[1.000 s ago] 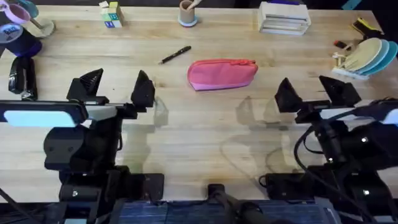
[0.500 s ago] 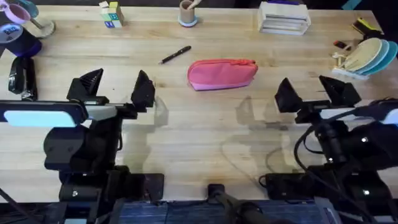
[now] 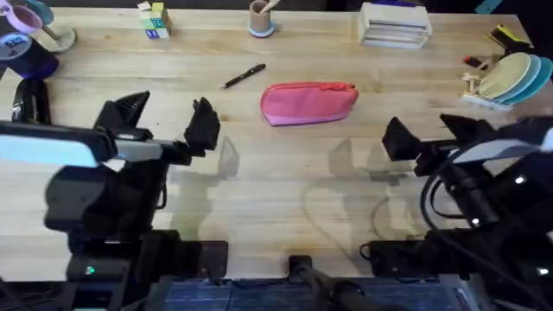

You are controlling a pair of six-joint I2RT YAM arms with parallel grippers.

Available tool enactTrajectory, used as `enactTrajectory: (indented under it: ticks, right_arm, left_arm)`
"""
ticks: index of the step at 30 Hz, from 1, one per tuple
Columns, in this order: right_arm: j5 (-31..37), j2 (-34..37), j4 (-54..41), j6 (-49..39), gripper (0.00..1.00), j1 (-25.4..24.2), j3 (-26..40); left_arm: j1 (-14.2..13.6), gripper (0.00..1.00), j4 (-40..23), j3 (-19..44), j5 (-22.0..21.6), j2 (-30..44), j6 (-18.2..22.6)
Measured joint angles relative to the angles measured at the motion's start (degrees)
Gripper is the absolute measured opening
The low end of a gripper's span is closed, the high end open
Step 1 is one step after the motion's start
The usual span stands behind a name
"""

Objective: Unzip the bag, pick up the pens from the table one at a time and place them inside, then zip the bag closed.

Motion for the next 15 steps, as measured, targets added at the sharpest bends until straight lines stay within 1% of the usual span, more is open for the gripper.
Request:
enactTrajectory:
  ticks: [5, 11, 15]
  right_arm:
    - [0.0, 7.5, -0.1, 0.0, 0.996, 0.0, 6.4]
    - [-0.3, 18.3, -0.3, 0.0, 0.995, 0.0, 14.9]
    - [-1.9, 25.7, -1.7, 0.0, 0.996, 0.0, 21.5]
  left_arm:
    - [0.0, 0.994, 0.0, 6.2, 0.7, 9.0, 0.9]
    - [0.0, 0.994, 0.0, 14.9, 3.8, 22.5, 2.8]
    - [0.0, 0.993, -0.8, 21.7, 6.5, 31.9, 3.7]
